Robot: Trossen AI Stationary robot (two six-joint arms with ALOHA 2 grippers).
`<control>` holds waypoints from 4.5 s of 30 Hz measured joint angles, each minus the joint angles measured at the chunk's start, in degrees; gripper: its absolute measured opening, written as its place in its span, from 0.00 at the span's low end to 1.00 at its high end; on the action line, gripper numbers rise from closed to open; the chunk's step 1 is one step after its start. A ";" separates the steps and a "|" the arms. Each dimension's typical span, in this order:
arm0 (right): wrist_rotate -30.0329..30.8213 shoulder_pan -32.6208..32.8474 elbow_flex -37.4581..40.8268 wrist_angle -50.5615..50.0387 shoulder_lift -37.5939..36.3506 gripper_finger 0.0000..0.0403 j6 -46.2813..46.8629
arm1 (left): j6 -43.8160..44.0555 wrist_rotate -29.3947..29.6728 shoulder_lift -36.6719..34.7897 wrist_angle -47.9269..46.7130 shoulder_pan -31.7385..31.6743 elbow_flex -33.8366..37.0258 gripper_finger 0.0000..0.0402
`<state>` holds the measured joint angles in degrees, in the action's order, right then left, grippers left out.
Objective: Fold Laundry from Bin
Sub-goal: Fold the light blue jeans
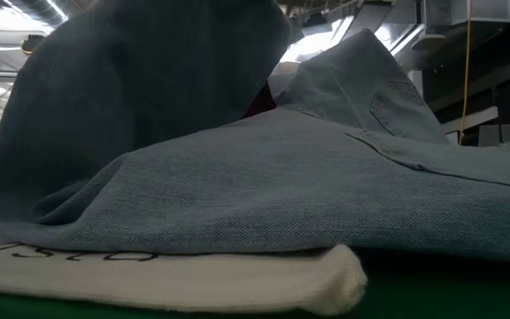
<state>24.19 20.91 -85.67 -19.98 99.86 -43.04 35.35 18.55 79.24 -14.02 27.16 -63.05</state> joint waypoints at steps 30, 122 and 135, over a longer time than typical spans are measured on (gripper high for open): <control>-4.51 0.07 0.02 -1.43 -3.04 0.05 0.57 | 2.82 -6.49 -0.28 -34.20 2.33 -0.11 0.30; -6.87 0.07 0.00 -3.70 -3.04 0.04 2.18 | -26.45 13.25 -11.69 -37.57 -18.57 -0.07 0.02; -7.13 0.13 -0.02 -1.93 -3.04 0.04 2.18 | -26.93 14.93 -16.06 -35.01 -15.48 -5.22 0.00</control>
<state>17.06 21.04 -85.69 -21.91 96.82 -40.86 8.43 33.48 63.18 -49.02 11.68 -68.27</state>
